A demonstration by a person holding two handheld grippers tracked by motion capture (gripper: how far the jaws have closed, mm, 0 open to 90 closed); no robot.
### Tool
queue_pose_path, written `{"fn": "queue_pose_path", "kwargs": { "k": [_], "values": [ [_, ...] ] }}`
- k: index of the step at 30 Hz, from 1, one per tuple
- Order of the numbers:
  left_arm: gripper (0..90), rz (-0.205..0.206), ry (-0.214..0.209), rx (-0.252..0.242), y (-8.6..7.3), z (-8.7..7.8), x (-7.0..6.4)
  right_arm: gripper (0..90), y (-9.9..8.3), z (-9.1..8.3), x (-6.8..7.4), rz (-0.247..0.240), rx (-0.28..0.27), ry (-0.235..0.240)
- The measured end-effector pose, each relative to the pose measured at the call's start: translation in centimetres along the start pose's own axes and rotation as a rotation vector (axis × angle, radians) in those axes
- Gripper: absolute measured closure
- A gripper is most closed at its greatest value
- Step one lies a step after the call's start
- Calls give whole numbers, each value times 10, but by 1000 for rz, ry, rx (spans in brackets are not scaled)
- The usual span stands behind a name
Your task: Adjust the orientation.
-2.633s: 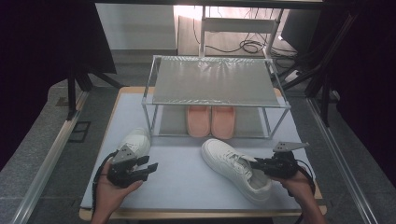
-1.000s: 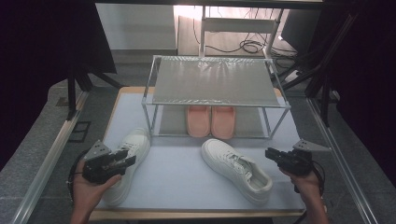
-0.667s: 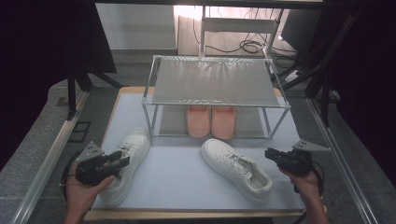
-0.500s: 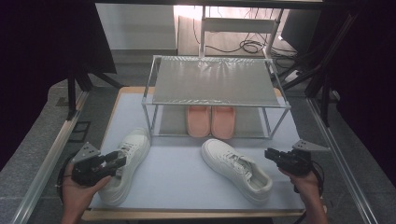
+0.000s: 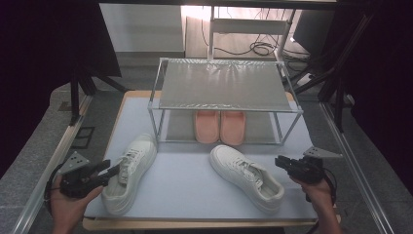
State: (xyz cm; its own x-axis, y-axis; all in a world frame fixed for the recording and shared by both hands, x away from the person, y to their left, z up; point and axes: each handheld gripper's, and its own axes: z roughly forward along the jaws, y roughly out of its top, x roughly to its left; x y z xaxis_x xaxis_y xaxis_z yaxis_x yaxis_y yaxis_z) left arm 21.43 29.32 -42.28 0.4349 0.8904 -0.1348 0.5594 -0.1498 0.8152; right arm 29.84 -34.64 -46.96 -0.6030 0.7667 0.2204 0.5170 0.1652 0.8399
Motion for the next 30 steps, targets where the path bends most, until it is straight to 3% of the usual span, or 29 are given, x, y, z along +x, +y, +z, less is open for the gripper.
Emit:
{"fn": "queue_pose_path", "kwargs": {
  "k": [7,13,18,23,28,30],
  "values": [
    [625,-25,39,-2,-7,-11,13,751,0,1,-1,3,1,1],
    [793,-52,70,15,-16,-16,28,745,0,2,0,-1,6,6],
    [878,-70,86,57,-24,-13,38,745,0,2,0,1,5,7],
    [900,-84,60,108,-36,-2,40,745,0,2,0,0,10,6],
    [900,-74,10,165,-45,12,35,744,0,3,0,1,15,6],
    [900,-70,12,168,-46,14,33,744,-1,2,0,2,14,6]
  ]
}}
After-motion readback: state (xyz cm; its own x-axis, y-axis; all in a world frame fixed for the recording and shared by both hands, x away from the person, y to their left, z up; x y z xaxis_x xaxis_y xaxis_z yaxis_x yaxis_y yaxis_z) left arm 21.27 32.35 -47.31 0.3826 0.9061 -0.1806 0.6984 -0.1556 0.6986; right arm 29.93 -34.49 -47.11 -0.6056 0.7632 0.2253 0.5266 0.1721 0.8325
